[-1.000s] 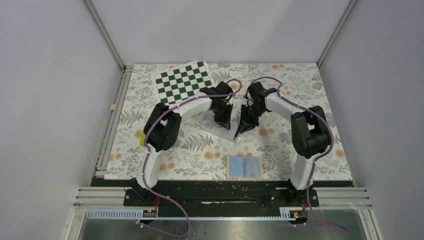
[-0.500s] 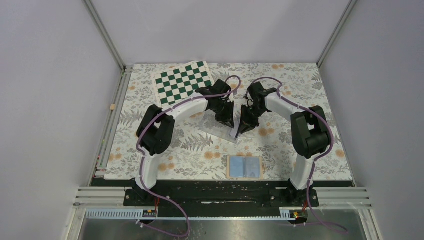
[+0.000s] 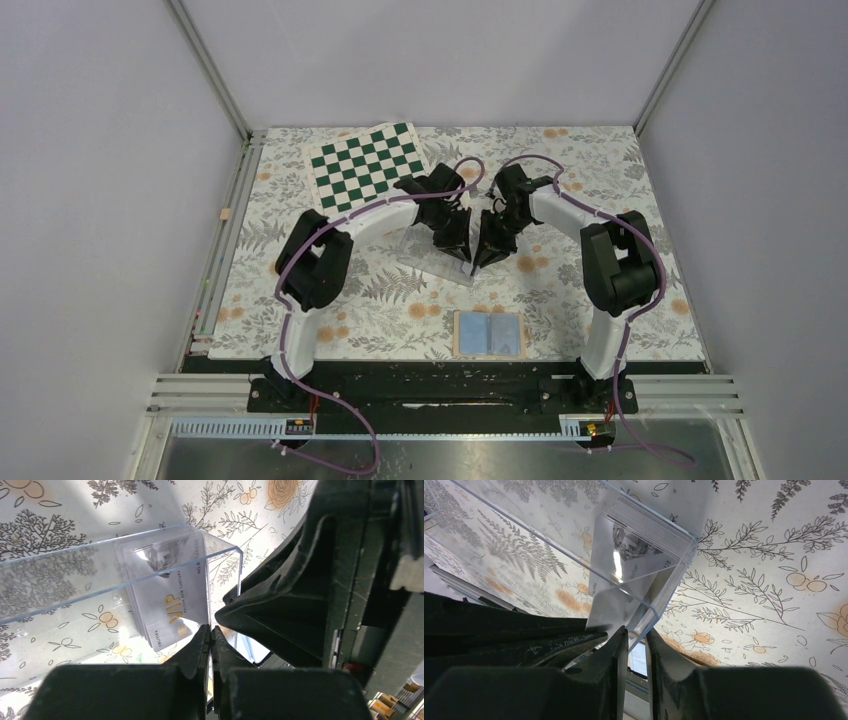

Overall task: Put the credit cards into the card holder
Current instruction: Pick up the credit card from the storage box.

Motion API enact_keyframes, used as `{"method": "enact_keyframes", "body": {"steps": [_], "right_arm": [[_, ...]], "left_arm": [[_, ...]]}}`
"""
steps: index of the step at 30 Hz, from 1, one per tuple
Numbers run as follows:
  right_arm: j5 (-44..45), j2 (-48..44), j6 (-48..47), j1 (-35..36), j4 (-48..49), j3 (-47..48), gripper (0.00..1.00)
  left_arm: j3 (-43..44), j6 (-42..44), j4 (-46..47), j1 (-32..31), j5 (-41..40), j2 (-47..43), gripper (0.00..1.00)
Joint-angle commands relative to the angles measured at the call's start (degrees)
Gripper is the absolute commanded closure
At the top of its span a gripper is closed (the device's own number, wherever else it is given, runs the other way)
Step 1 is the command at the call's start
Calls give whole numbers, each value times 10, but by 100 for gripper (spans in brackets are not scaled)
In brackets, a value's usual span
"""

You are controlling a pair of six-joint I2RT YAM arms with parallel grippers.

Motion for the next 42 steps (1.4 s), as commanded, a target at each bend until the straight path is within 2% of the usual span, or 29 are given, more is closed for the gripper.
{"method": "enact_keyframes", "body": {"steps": [1,3,10,13,16,19,21,23,25,30,38,42], "right_arm": [[-7,-4,-10,4,4,1,73],[-2,-22,-14,4,5,-1,68],[15,-135,-19,3,27,-8,27],[4,-185,-17,0,43,-23,17],[-45,-244,-1,-8,81,-62,14],[-132,-293,34,-18,154,-119,16],[-201,-321,78,-22,222,-162,20],[-262,-346,158,-24,316,-209,26],[-308,-361,244,-23,458,-255,32],[-367,-365,372,-24,629,-316,45],[-383,-366,398,-24,666,-330,63],[-391,-361,423,-24,696,-331,76]], "left_arm": [[4,-4,20,2,-3,-6,100],[-14,-11,37,8,-10,-35,100],[-125,-76,148,55,7,-180,100],[-175,-104,191,71,20,-243,100],[-243,-151,275,88,63,-303,100],[-329,-237,401,99,130,-357,100],[-375,-294,496,99,177,-379,100],[-421,-362,622,98,208,-397,100],[-461,-419,701,98,226,-414,100],[-502,-433,718,98,238,-438,100],[-524,-439,727,97,250,-445,100],[-535,-439,728,97,246,-440,100]]}}
